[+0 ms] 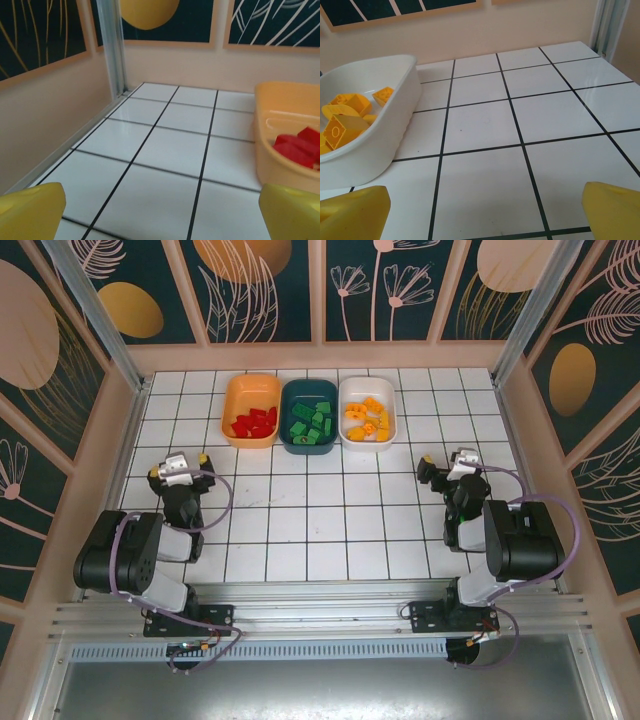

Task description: Sort the legos into containers by color

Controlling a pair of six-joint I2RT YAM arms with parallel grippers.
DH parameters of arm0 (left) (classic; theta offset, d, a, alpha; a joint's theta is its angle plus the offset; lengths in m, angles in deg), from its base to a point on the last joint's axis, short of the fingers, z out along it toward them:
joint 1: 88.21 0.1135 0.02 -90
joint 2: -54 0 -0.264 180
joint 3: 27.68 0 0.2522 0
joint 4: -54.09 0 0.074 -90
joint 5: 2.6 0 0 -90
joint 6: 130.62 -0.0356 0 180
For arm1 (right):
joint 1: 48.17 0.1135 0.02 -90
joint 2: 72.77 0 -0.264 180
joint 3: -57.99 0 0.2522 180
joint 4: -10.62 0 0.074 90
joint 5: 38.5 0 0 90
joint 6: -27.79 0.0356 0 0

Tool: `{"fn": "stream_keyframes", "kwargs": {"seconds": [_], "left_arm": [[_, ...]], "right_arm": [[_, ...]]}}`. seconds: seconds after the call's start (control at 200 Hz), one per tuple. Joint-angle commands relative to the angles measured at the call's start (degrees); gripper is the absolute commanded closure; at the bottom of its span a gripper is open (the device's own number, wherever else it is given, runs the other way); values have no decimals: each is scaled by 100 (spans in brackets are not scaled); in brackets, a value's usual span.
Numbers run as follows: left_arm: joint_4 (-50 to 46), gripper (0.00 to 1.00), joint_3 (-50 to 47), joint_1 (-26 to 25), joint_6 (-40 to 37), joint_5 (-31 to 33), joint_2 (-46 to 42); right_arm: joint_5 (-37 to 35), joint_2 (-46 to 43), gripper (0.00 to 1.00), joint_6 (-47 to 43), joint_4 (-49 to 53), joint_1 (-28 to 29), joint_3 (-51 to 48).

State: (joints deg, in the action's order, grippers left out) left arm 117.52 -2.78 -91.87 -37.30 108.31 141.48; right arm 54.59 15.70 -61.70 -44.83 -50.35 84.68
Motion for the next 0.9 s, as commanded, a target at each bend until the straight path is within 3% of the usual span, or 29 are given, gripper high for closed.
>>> {"fn": "stream_keyframes", "kwargs": {"seconds": [0.0,0.896], "left_arm": [[-212,1,131,95,288,-148,-37],[-169,1,117,87,267,-157,-37]], "right_arm": [[-72,-24,1,28,-172,3,79],[-116,-29,1,10,-180,28,74]]}}
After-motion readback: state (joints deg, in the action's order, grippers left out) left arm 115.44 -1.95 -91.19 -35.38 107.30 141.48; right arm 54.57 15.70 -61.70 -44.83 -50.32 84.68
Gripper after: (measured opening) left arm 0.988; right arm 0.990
